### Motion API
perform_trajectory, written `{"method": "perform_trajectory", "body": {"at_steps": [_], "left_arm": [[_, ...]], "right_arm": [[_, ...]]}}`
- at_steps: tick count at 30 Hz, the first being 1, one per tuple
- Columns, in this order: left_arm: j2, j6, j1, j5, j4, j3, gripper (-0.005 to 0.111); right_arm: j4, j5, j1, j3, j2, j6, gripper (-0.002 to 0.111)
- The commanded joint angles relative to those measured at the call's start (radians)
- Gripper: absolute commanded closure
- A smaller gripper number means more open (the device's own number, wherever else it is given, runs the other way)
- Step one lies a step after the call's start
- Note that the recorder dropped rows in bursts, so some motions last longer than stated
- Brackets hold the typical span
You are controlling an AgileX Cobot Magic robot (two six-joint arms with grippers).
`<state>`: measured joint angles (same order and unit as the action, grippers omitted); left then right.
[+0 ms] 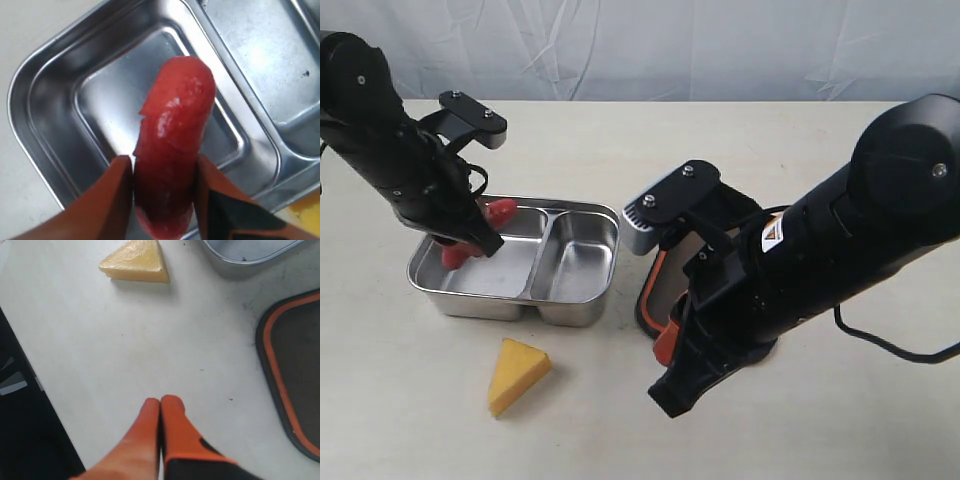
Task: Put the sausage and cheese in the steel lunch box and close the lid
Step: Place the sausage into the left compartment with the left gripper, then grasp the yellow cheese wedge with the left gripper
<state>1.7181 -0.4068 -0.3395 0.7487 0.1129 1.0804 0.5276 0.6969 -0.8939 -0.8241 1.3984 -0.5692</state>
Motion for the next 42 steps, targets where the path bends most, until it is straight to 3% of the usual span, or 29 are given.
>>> {"method": "perform_trajectory", "body": {"at_steps": [1, 2, 6, 11, 15, 20, 24, 31, 35, 42], "left_arm": [[0.021, 0.008, -0.003, -0.013, 0.024, 0.030, 0.047], [0.021, 0.008, -0.003, -0.007, 0.024, 0.038, 0.043], [0.010, 0.008, -0.003, 0.102, 0.032, 0.077, 0.046], [-0.034, 0.031, -0.003, 0.342, 0.160, 0.074, 0.046], [-0.057, 0.036, -0.003, 0.399, 0.256, 0.032, 0.046], [-0.067, 0.070, -0.038, 0.399, 0.236, -0.045, 0.046], [-0.067, 0.092, -0.116, 0.359, 0.231, -0.098, 0.046], [-0.067, 0.183, -0.235, 0.111, 0.133, -0.132, 0.046], [-0.067, 0.264, -0.251, 0.107, 0.053, -0.136, 0.046], [-0.067, 0.277, -0.251, 0.141, 0.054, -0.136, 0.046]], "right_arm": [[-0.006, 0.007, -0.003, 0.001, -0.008, -0.002, 0.109], [-0.006, 0.007, -0.003, 0.001, -0.008, -0.002, 0.109], [-0.006, 0.011, -0.003, 0.001, -0.008, -0.002, 0.109], [-0.006, 0.024, -0.003, 0.001, -0.008, 0.000, 0.109], [-0.006, 0.012, -0.003, 0.001, -0.008, 0.000, 0.109], [-0.006, 0.010, -0.003, 0.001, -0.008, 0.000, 0.109], [-0.012, 0.008, -0.003, 0.001, -0.008, 0.000, 0.109], [-0.014, 0.013, -0.003, 0.001, -0.008, 0.002, 0.109], [-0.014, 0.017, -0.003, 0.001, -0.008, 0.002, 0.109], [-0.014, 0.008, -0.003, 0.001, -0.008, 0.002, 0.109]]}}
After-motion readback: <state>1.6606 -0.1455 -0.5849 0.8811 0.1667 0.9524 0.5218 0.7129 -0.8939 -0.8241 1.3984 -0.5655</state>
